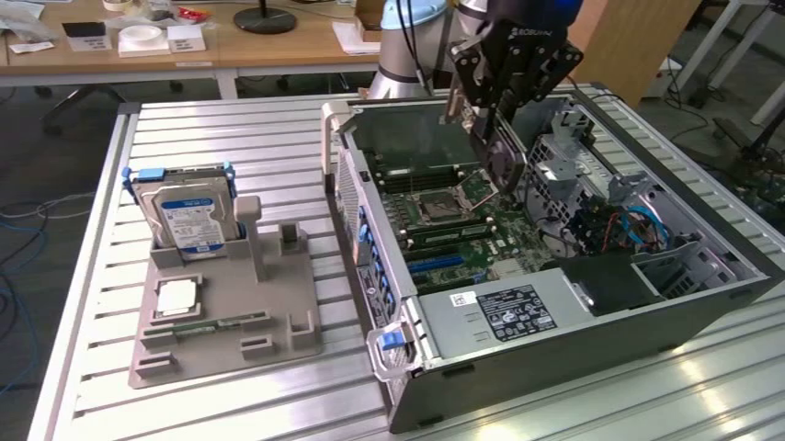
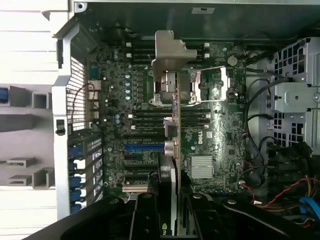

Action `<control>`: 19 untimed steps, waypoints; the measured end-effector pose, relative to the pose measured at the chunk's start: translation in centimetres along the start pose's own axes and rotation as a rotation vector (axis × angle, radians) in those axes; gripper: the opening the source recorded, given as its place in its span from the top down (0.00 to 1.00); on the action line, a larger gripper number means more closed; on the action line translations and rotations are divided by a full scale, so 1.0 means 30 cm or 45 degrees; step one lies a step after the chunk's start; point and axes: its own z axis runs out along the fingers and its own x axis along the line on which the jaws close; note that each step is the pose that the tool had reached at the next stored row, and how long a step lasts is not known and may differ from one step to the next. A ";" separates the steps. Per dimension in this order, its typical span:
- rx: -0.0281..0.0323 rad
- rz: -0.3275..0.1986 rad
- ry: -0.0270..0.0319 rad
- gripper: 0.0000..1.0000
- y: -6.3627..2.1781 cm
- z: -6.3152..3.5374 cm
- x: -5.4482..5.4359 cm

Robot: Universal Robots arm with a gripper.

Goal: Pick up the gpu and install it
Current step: 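Pick up the gpu and move the gpu toward the slot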

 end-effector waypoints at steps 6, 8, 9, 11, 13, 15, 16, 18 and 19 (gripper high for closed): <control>0.0000 0.000 0.0000 0.73 0.001 0.001 -0.050; 0.0000 0.000 0.0000 0.73 0.002 0.002 -0.067; 0.0000 0.000 0.0001 0.73 0.002 0.002 -0.074; 0.0000 0.000 -0.0001 0.73 0.002 0.002 -0.089; 0.0000 0.000 0.0000 0.73 0.003 0.003 -0.103; 0.0000 0.000 0.0000 0.73 0.003 0.003 -0.113; 0.0001 0.000 0.0001 0.73 0.003 0.003 -0.115; 0.0000 0.000 0.0000 0.73 0.003 0.003 -0.116; -0.0001 0.000 0.0000 0.73 0.003 0.003 -0.116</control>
